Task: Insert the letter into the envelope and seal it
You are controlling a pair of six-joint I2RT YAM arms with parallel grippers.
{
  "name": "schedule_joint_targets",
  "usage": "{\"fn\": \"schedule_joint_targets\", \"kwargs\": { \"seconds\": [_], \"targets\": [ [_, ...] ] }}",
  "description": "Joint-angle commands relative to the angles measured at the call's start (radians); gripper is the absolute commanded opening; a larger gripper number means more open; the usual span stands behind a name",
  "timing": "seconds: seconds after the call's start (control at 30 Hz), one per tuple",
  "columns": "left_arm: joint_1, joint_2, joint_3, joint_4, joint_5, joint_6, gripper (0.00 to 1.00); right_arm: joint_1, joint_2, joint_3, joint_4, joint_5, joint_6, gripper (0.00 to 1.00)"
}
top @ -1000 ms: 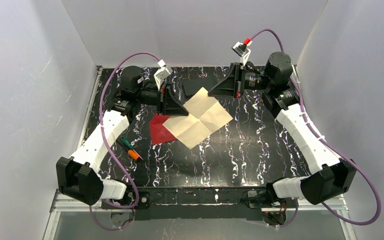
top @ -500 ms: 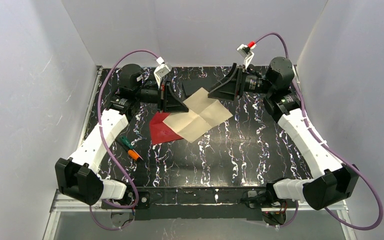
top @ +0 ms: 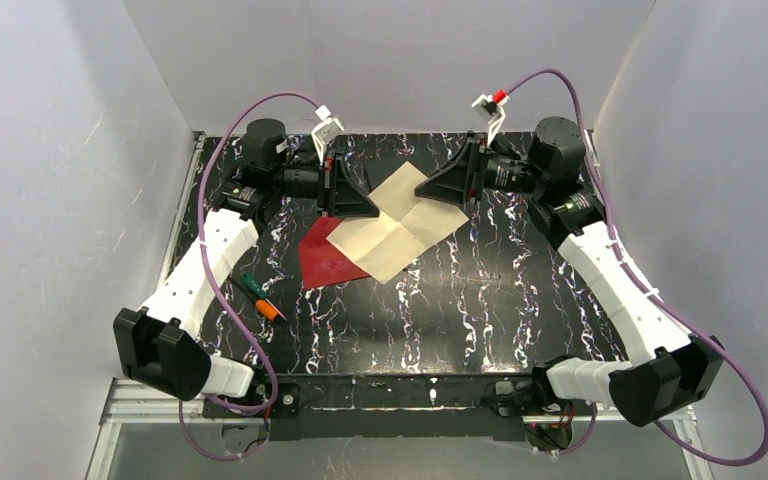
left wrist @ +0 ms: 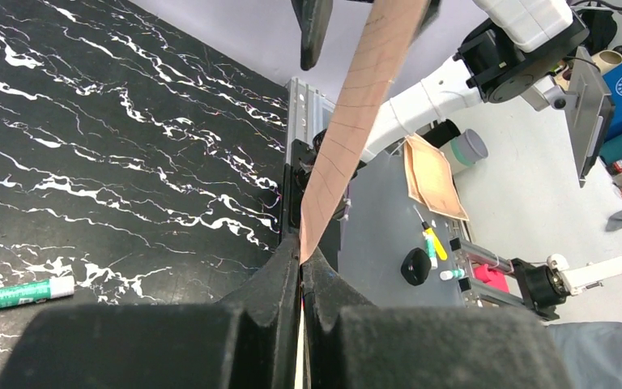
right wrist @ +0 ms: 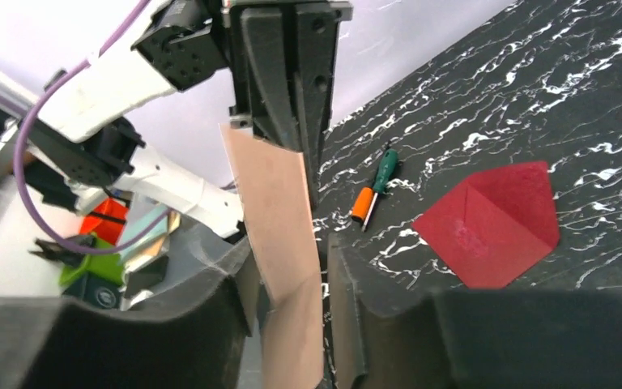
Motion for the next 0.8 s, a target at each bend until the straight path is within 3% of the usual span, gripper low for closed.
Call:
{"fn": "schedule_joint_targets", "kwargs": {
  "seconds": [0.0, 0.07, 0.1, 0.17, 0.27, 0.43, 0.6, 0.63, 0.73, 0.77],
  "targets": [
    [0.000, -0.034, 0.014, 0.010, 0.043, -0.003, 0.00, 0.005, 0.016, 0.067, 0.001, 0.061, 0.001, 0.28],
    [0.001, -0.035, 0.014, 0.000, 0.054, 0.003, 0.03, 0.005, 0.015, 0.076, 0.001, 0.089, 0.014, 0.06],
    [0.002, -0.036, 0.016, 0.004, 0.073, 0.004, 0.14, 0.005, 0.015, 0.082, 0.001, 0.096, 0.021, 0.01],
    [0.014, -0.041, 0.016, 0.000, 0.099, 0.009, 0.31, 0.005, 0.023, 0.103, -0.001, 0.091, 0.029, 0.01],
    [0.047, -0.053, 0.004, -0.004, 0.105, 0.011, 0.34, 0.005, 0.029, 0.132, -0.013, 0.077, 0.029, 0.01],
    [0.075, -0.078, -0.049, 0.054, 0.084, -0.021, 0.27, 0.005, 0.032, 0.154, -0.011, 0.074, 0.014, 0.01],
    [0.075, -0.084, -0.061, 0.062, -0.004, -0.037, 0.00, 0.005, 0.039, 0.139, 0.036, 0.025, 0.048, 0.01],
    [0.075, -0.084, -0.058, 0.056, -0.024, -0.034, 0.00, 0.005, 0.038, 0.133, 0.036, 0.022, 0.049, 0.04],
    [0.075, -0.082, -0.058, 0.044, -0.117, -0.037, 0.00, 0.005, 0.034, 0.119, 0.052, 0.033, 0.066, 0.46],
    [0.075, -0.080, -0.059, 0.048, -0.139, -0.056, 0.00, 0.005, 0.034, 0.112, 0.072, 0.032, 0.079, 0.54]
  ]
}}
